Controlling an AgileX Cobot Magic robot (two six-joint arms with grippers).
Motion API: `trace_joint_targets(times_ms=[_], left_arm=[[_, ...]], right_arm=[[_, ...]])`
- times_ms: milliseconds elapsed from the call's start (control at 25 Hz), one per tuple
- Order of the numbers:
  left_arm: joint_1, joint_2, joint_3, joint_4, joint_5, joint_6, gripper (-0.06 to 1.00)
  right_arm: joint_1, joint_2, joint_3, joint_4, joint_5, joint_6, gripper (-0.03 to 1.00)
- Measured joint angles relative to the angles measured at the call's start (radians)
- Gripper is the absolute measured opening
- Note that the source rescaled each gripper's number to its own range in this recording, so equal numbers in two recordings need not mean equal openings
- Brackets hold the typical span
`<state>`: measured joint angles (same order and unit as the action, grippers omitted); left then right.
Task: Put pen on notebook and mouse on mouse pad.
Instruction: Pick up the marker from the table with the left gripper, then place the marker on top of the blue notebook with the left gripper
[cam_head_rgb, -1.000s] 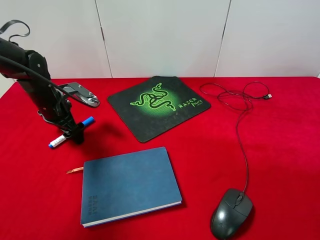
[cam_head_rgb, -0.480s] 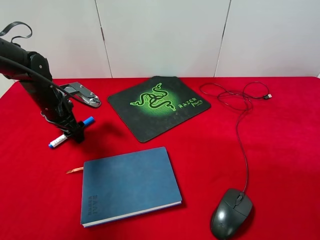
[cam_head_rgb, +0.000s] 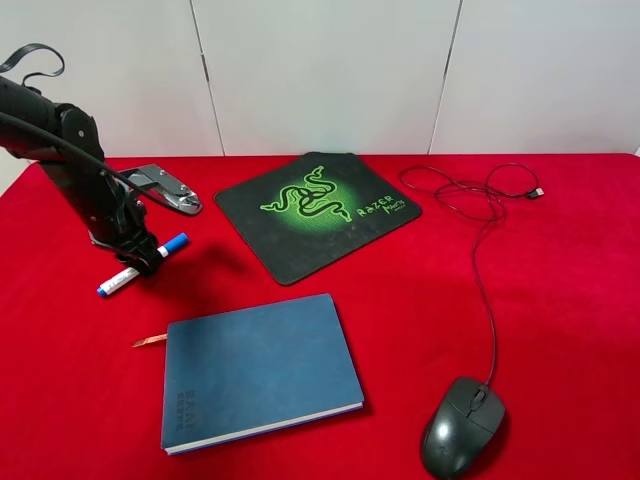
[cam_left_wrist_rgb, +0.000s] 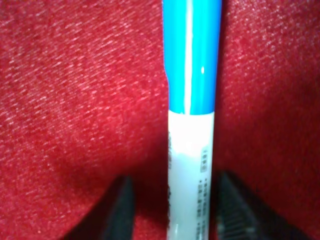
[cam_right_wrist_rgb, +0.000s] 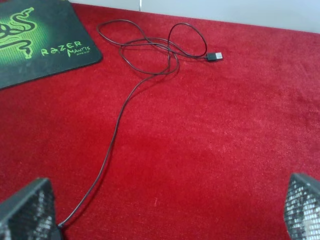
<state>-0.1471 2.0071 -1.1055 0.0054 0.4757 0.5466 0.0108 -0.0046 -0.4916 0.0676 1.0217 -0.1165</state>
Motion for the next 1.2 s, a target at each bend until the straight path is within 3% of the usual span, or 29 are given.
trace_joint_targets(times_ms=[120, 560, 800, 1200], left_arm=[[0.000, 0.000, 0.000, 0.000, -0.003, -0.002, 0.00], [0.000, -0.003, -0.013, 0.000, -0.005, -0.029, 0.00], [0.000, -0.121, -0.023, 0.000, 0.090, -0.090, 0.00], [-0.015, -0.337, -0.027, -0.041, 0.305, -0.097, 0.00]], right_arm=[[0.000, 0.000, 0.000, 0.000, 0.000, 0.000, 1.00], [0.000, 0.000, 0.000, 0.000, 0.000, 0.000, 1.00], [0.000, 0.000, 0.000, 0.000, 0.000, 0.000, 1.00], [0.000, 0.000, 0.000, 0.000, -0.001, 0.000, 1.00]])
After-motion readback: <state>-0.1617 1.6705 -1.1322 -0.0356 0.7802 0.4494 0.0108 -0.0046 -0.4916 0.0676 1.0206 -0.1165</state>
